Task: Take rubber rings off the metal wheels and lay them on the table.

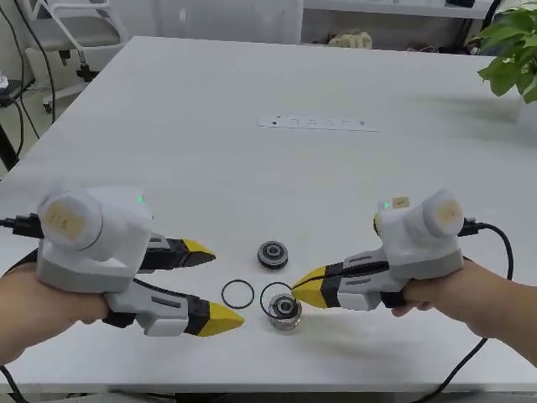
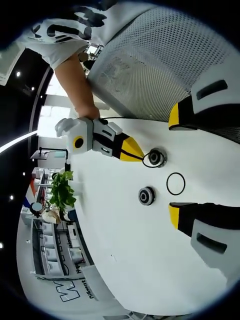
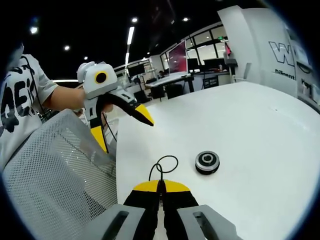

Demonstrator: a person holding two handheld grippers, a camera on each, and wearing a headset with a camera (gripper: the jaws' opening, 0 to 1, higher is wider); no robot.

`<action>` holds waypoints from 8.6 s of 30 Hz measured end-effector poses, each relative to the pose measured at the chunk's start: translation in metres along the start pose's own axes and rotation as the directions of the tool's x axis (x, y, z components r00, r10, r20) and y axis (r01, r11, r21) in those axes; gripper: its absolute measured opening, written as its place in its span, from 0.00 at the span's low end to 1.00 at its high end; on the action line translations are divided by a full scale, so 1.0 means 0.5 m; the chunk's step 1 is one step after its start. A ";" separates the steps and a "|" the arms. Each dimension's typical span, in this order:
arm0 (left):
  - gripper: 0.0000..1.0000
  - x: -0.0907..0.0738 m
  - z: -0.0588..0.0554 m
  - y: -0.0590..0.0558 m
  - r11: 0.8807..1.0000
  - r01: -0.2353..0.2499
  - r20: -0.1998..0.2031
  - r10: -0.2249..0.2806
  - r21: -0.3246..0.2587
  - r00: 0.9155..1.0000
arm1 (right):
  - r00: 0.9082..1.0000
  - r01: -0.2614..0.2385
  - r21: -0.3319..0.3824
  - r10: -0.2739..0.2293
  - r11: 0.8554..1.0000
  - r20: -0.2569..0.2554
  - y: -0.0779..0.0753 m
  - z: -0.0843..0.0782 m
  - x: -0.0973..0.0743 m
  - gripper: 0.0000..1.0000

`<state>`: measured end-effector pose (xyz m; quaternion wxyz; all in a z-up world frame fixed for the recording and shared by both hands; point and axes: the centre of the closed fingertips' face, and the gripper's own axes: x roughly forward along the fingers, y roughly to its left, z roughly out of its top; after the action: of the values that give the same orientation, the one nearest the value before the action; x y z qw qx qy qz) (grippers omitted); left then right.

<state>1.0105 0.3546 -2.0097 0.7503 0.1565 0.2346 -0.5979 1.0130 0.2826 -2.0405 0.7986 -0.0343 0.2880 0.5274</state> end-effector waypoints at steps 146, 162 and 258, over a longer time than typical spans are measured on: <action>0.59 0.081 0.067 0.131 1.000 -0.012 0.007 0.012 -0.024 1.000 | 0.971 0.236 0.033 -0.238 0.971 0.040 -0.153 0.020 0.003 0.34; 0.46 0.147 0.062 0.131 0.999 0.035 -0.029 -0.035 -0.009 0.999 | 0.970 0.237 0.042 -0.239 0.970 0.037 -0.163 0.014 0.008 0.34; 0.07 0.224 0.027 0.144 0.997 -0.048 -0.095 0.053 0.063 0.994 | 0.964 0.265 -0.041 -0.266 0.963 -0.006 -0.160 -0.001 0.068 0.21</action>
<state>1.1020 0.2723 -2.0621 0.7480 0.2137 0.2481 -0.5773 1.0911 0.2751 -2.0777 0.8595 -0.0914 0.2749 0.4211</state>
